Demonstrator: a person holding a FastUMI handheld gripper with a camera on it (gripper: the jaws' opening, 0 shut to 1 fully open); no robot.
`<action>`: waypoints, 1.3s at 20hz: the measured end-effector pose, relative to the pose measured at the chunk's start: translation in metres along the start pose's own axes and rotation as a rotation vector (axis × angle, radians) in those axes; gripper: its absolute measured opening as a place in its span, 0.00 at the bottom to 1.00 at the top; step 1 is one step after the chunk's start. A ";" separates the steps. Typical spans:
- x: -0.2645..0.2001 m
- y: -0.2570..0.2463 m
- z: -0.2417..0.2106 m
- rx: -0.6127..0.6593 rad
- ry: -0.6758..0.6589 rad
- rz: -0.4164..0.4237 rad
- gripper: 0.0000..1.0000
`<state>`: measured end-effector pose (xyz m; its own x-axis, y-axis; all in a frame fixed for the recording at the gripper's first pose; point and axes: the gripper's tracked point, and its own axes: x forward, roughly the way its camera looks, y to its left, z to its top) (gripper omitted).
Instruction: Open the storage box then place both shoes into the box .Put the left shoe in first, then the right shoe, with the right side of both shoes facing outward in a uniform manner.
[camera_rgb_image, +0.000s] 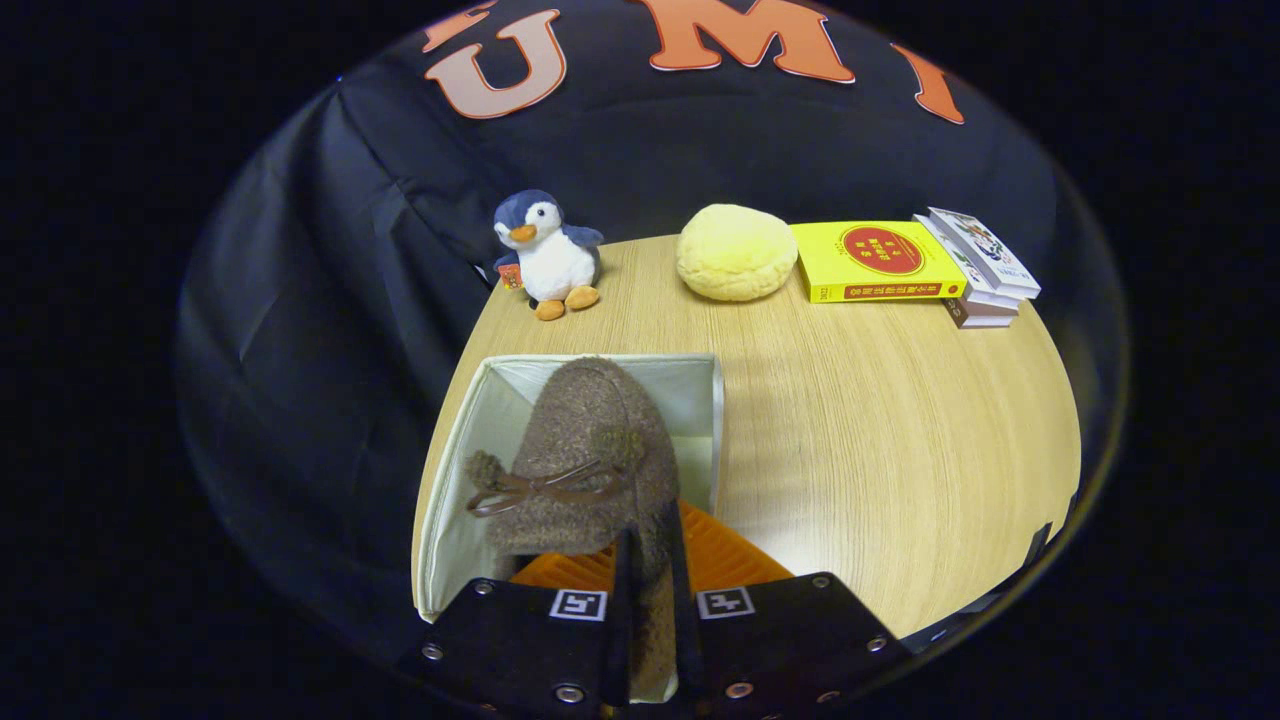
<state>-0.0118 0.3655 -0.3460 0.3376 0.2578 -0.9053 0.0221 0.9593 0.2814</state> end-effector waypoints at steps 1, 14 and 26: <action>0.002 0.006 -0.004 0.017 0.013 0.034 0.27; -0.100 -0.006 0.049 -0.079 -0.176 0.309 0.70; -0.233 -0.147 0.128 -0.206 -0.679 0.249 0.93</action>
<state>0.0264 0.1494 -0.1361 0.8170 0.4066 -0.4089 -0.2851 0.9012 0.3264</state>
